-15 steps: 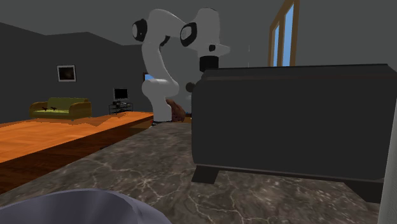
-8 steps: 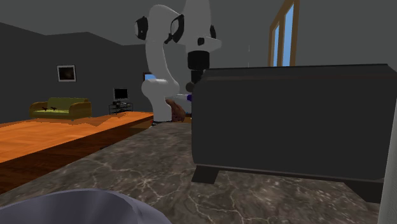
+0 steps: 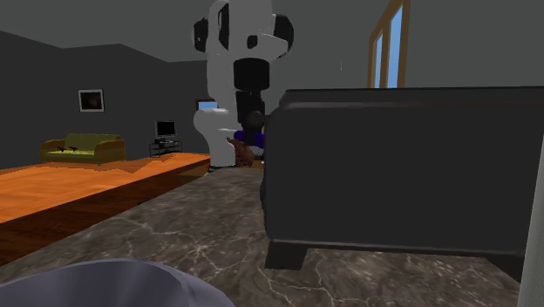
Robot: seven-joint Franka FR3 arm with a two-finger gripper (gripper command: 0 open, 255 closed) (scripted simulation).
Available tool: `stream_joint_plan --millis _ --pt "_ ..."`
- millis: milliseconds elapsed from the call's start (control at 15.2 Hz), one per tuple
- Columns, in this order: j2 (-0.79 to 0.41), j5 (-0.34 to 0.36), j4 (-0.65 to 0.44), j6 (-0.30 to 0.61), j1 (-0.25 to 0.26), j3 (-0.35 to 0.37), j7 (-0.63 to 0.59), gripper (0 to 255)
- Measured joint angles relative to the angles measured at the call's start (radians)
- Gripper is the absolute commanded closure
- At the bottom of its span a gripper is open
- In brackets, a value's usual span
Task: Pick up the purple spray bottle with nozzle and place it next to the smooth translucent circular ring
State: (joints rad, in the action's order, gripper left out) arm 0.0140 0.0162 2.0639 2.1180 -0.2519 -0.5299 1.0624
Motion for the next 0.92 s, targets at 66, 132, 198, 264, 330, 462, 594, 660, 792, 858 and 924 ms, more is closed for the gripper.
stream_joint_plan --millis 66,132,198,264,330,462,594,660,792,858,924 --pt "-0.031 -0.02 -0.032 -0.006 -0.011 -0.012 0.033 255" --pt "-0.066 -0.043 -0.067 -0.011 -0.022 -0.021 0.063 255" --pt "-0.1 -0.065 -0.102 -0.018 -0.035 -0.029 0.092 255" --pt "-0.132 -0.086 -0.142 -0.032 -0.05 -0.037 0.123 255" --pt "-0.171 -0.112 -0.185 -0.043 -0.069 -0.044 0.157 255" --pt "-0.245 -0.159 -0.277 -0.074 -0.106 -0.05 0.209 255" --pt "-0.311 -0.2 -0.359 -0.102 -0.145 -0.051 0.253 255" --pt "-0.325 -0.208 -0.369 -0.1 -0.152 -0.05 0.26 255" --pt "-0.342 -0.219 -0.371 -0.088 -0.159 -0.047 0.27 255" --pt "-0.344 -0.221 -0.36 -0.075 -0.159 -0.046 0.272 255" --pt "-0.346 -0.224 -0.348 -0.061 -0.16 -0.045 0.275 255"
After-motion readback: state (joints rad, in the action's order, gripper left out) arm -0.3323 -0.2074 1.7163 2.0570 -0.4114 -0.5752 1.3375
